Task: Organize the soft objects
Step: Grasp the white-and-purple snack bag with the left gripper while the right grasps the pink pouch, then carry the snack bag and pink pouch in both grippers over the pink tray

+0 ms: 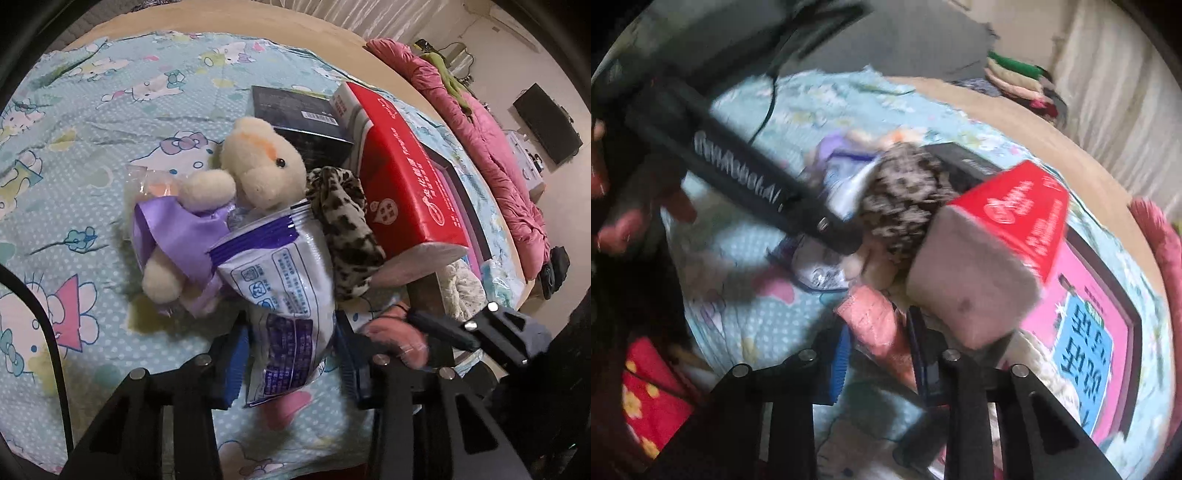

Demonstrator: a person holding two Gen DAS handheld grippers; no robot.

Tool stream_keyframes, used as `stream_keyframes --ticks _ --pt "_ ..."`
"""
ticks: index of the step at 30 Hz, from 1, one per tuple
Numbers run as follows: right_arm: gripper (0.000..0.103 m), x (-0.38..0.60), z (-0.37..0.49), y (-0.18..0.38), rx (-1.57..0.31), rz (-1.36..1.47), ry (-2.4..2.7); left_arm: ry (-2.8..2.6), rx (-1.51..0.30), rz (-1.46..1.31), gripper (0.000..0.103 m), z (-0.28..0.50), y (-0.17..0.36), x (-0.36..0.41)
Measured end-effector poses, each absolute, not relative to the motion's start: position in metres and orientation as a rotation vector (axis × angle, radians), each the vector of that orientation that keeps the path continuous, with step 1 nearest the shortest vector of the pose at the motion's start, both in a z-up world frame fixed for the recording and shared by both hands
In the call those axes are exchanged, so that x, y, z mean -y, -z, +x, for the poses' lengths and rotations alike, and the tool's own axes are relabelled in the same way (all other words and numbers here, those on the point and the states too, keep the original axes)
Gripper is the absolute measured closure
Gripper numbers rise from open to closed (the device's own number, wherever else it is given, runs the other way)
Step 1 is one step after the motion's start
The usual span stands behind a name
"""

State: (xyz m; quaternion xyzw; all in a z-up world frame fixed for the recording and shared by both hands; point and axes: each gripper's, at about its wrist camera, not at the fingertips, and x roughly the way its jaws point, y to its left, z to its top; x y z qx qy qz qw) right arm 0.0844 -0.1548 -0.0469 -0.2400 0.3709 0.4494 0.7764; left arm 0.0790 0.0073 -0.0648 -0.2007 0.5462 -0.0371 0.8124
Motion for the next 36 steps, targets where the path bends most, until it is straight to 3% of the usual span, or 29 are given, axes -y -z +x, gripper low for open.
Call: stream_keyframes --ticks 4,13,36 --pt "0.083 0.17 0.093 0.027 -0.804 -0.352 -0.962 0.091 -1.155 -0.441 0.065 0.077 0.063 -0.007" --pt "0.087 0.189 0.103 -0.001 -0.766 -0.188 -0.959 0.072 -1.082 -0.395 0.066 0.053 0.033 -0.012" --pt "0.088 0.228 0.098 -0.065 -0.643 -0.03 -0.857 0.072 -0.949 -0.331 0.066 0.037 -0.044 0.001"
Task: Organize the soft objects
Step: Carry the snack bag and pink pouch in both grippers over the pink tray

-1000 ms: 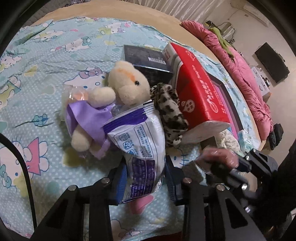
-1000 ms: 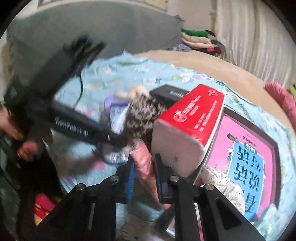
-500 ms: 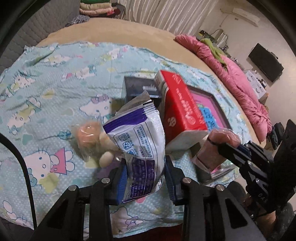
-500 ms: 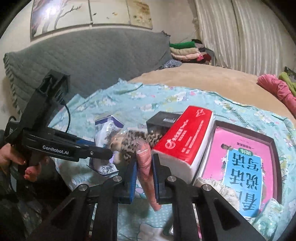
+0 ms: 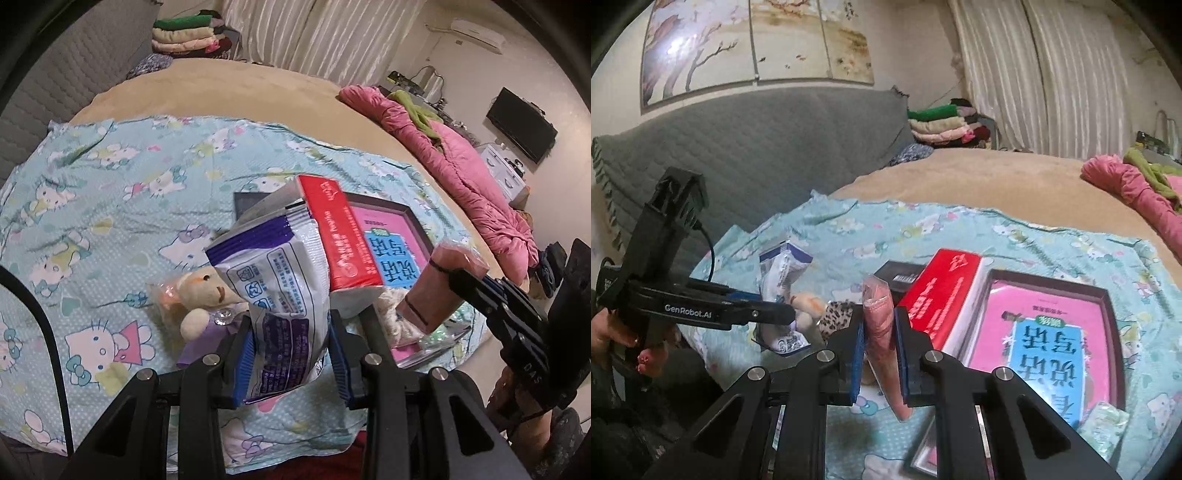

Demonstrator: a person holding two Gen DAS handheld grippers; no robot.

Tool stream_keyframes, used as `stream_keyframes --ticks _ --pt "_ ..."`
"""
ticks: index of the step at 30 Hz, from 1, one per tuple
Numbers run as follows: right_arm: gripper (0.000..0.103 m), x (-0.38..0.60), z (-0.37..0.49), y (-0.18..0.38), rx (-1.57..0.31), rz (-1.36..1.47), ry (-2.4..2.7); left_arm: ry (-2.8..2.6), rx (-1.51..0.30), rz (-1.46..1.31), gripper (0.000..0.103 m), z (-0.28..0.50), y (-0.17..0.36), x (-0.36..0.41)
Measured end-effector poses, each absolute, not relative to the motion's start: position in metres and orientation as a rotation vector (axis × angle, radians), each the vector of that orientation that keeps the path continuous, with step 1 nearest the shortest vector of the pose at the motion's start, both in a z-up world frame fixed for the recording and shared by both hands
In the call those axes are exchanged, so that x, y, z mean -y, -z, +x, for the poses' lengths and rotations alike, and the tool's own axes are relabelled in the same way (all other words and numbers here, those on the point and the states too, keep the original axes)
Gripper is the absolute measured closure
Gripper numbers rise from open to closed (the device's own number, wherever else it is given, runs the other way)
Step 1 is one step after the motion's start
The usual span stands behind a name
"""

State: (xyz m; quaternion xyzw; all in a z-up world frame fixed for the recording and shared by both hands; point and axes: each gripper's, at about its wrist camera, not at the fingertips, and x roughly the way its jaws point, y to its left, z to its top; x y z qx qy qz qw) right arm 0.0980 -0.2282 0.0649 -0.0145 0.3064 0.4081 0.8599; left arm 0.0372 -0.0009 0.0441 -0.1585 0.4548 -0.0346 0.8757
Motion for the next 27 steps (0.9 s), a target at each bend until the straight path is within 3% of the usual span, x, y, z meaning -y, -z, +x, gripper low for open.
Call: stream_keyframes --ticks 18,27 --pt "0.088 0.294 0.106 -0.087 -0.577 0.029 -0.667 0.216 -0.905 -0.244 0.066 0.065 -0.083 0.078" --pt "0.088 0.319 0.111 -0.085 -0.563 0.042 -0.596 0.297 -0.935 -0.175 0.066 0.08 -0.076 0.127"
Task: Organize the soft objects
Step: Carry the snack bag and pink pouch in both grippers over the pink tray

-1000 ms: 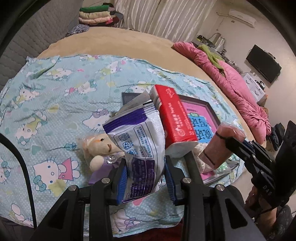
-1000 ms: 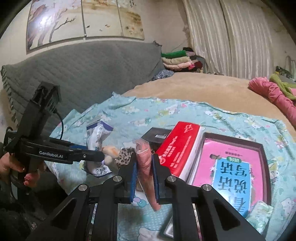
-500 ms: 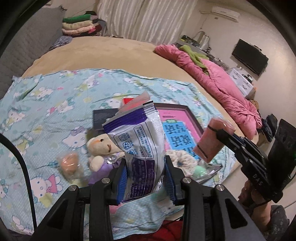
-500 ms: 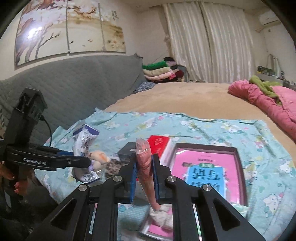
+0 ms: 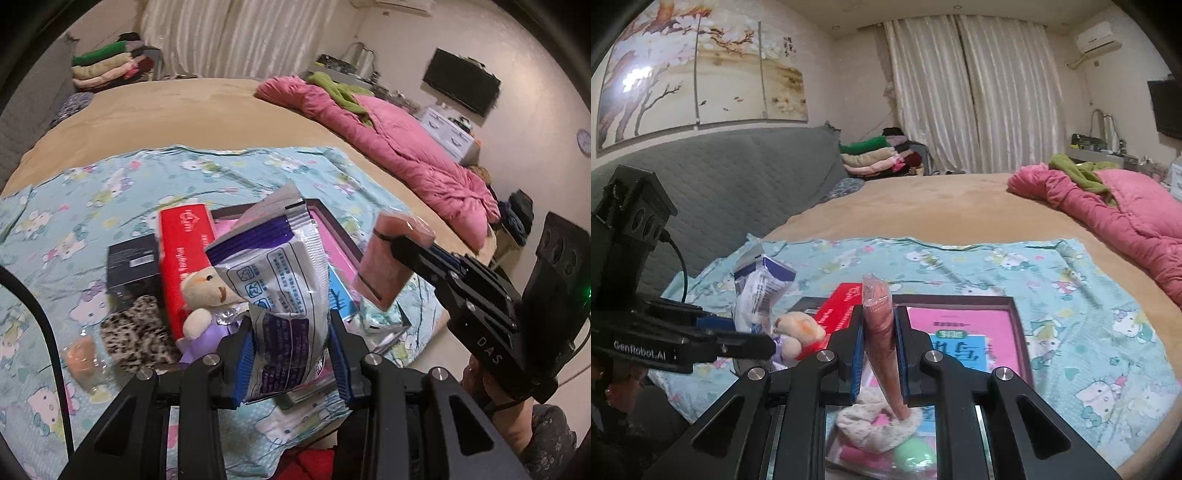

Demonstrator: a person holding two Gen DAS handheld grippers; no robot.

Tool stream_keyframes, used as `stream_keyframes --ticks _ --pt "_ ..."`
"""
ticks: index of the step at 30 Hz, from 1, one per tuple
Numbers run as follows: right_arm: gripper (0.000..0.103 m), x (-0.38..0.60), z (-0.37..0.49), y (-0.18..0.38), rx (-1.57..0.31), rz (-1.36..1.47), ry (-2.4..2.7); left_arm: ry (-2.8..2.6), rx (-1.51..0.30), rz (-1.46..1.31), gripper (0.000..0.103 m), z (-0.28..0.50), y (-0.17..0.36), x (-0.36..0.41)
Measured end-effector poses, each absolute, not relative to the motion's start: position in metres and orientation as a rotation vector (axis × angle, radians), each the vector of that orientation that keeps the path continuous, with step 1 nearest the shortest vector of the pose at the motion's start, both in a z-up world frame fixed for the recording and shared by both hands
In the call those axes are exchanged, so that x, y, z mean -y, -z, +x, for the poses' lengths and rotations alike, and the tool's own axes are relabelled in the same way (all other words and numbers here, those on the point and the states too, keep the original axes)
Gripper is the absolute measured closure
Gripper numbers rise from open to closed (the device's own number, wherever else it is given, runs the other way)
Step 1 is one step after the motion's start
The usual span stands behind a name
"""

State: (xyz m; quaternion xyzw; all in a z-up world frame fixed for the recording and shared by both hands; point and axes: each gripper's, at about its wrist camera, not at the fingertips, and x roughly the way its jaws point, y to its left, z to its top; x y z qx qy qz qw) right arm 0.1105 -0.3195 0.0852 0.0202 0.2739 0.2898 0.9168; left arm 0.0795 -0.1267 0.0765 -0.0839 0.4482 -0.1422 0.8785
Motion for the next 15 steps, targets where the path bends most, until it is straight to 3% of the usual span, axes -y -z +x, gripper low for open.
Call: stream_keyframes --ticks 15 --pt "0.088 0.34 0.122 -0.059 -0.599 0.045 -0.525 0.332 -1.008 -0.106 0.066 0.104 -0.039 0.169"
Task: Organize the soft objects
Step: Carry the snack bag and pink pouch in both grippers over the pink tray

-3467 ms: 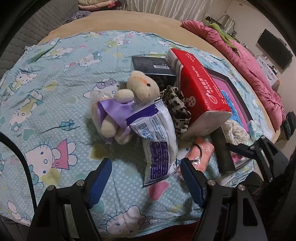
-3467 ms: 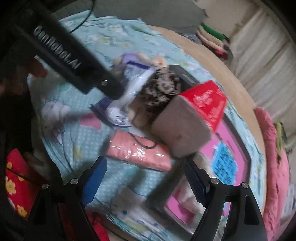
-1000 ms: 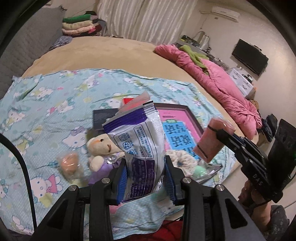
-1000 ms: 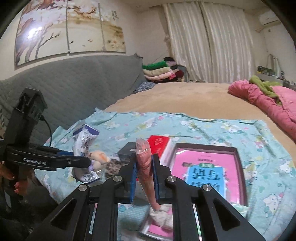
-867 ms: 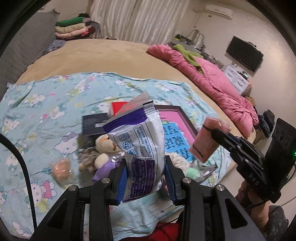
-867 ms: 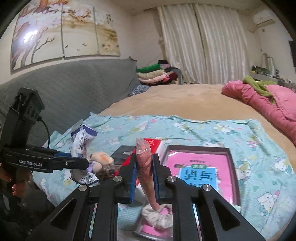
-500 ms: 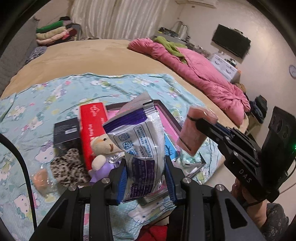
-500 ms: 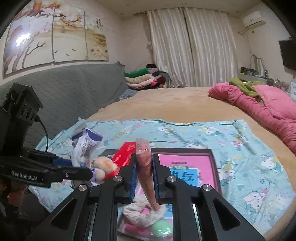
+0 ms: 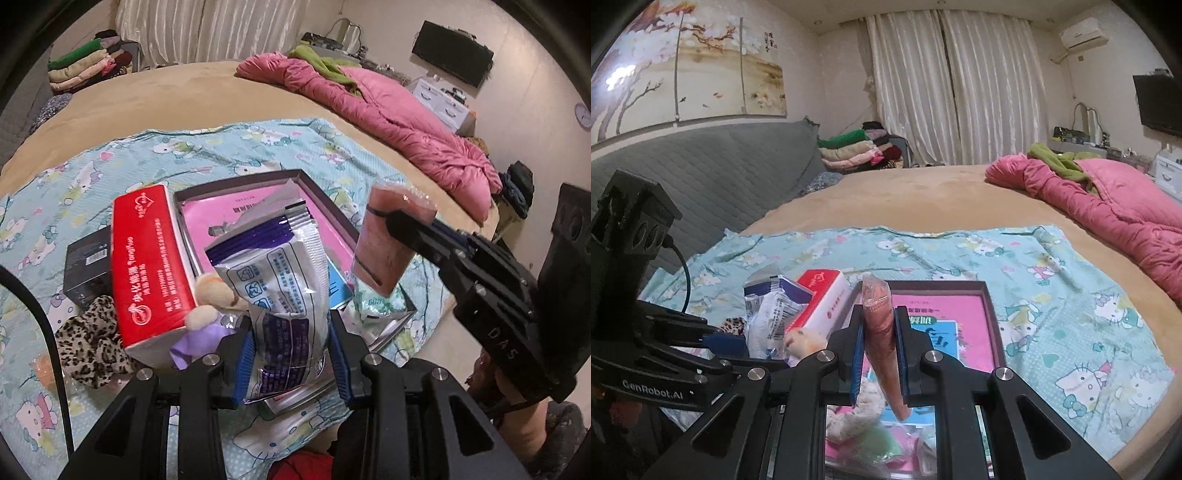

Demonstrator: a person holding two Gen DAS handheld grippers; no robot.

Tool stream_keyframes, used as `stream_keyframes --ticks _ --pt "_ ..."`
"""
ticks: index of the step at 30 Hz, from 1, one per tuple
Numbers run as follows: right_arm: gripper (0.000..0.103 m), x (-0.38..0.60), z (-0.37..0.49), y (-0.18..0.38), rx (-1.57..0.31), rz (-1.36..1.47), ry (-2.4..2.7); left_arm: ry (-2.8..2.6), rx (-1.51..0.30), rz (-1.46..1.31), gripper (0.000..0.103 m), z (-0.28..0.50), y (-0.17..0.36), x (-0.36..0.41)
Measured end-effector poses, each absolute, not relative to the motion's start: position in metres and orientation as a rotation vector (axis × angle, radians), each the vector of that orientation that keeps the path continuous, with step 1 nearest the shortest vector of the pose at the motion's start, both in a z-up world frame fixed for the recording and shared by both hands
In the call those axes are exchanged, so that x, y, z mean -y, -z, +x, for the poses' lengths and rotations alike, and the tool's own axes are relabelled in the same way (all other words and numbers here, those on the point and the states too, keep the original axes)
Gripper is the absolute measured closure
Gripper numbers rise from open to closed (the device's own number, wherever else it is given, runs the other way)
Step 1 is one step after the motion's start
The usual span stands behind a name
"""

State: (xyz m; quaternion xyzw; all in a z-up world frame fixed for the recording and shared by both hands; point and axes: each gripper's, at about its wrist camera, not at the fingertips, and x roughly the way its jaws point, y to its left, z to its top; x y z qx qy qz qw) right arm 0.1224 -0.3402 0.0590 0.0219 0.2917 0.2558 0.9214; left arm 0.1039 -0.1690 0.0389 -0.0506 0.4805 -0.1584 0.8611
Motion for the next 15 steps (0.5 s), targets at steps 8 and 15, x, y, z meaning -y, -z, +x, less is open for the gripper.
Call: stream_keyframes --ticks 8,15 --pt "0.088 0.346 0.128 -0.047 -0.619 0.022 -0.478 0.342 -1.04 -0.08 0.066 0.116 -0.02 0.18" --pt "0.088 0.35 0.133 -0.038 -0.637 0.017 -0.449 0.371 -1.072 -0.064 0.066 0.124 -0.006 0.19"
